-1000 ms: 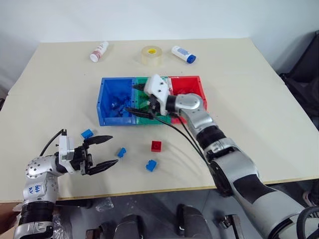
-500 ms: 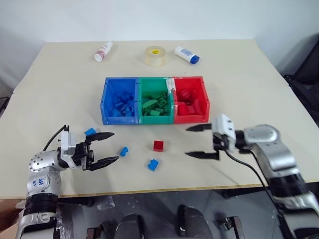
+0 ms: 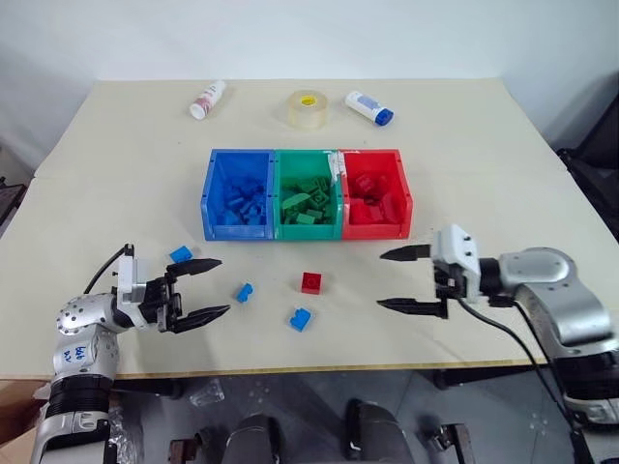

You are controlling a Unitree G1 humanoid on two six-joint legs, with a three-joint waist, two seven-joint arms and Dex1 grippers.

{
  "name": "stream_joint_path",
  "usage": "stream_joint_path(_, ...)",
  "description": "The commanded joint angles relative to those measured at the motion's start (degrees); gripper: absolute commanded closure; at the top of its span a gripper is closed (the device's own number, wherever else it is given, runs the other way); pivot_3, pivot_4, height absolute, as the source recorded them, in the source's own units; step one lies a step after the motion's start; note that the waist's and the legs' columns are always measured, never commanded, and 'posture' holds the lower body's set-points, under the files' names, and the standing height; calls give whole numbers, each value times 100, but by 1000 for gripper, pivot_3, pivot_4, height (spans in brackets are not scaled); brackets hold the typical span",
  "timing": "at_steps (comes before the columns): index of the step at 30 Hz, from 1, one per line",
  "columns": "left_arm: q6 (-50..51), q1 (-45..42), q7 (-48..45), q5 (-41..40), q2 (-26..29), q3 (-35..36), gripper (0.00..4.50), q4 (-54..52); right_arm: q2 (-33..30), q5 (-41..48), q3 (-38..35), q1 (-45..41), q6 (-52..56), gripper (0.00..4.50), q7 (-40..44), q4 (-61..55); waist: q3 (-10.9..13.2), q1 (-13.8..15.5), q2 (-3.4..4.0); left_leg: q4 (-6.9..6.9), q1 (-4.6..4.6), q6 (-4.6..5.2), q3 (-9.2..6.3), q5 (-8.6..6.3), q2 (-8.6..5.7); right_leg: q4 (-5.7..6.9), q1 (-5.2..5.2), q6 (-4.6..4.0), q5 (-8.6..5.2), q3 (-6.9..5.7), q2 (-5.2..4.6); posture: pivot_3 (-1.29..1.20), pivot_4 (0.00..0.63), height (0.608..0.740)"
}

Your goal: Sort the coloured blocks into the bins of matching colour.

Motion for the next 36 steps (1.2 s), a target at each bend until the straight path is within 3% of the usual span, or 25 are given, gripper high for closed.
stream_joint_path(1,-120,157,-114,-48,85,101,0,-185,320,-310,368,-364,-12,31,-246,223,0,-1,0,0,-2,0,0,0,0,0,0,0,0,0,0,0,150,740)
stream_joint_path(12,-224,772,114,-126,58,289,0,-710,1600,-1035,1266,-1256,-481,31,-418,1715,0,-12,0,1,-4,1,1,0,-2,2,-2,0,0,-1,0,0,150,740)
stream_joint_path(15,-257,891,134,-140,73,327,0,-769,1678,-1104,1285,-1264,-598,592,-408,1860,0,-5,0,0,-4,0,0,0,0,4,-2,0,0,-2,1,0,150,740)
stream_joint_path(21,-352,947,-4,-129,178,422,0,-635,1753,-1081,1212,-1314,-619,2623,-437,1850,0,-14,0,0,-3,0,0,0,1,5,-3,-1,0,-2,1,0,150,740)
stream_joint_path(23,-420,887,-54,-89,212,445,0,-494,1756,-1041,1129,-1344,-607,3031,-489,1795,0,-16,0,0,-3,0,1,0,1,4,-3,-1,0,-1,1,0,150,740)
stream_joint_path(33,-536,475,-125,-23,188,390,0,-1,1458,-389,25,-1483,-18,3028,-910,935,0,5,0,0,-6,0,0,0,0,4,-4,-1,0,-2,1,0,150,740)
stream_joint_path(36,-544,305,-133,19,135,302,0,124,1282,-448,-475,-1964,-151,3028,-1320,1470,0,-4,1,0,-6,0,1,0,0,5,-6,-1,0,-1,1,0,150,740)
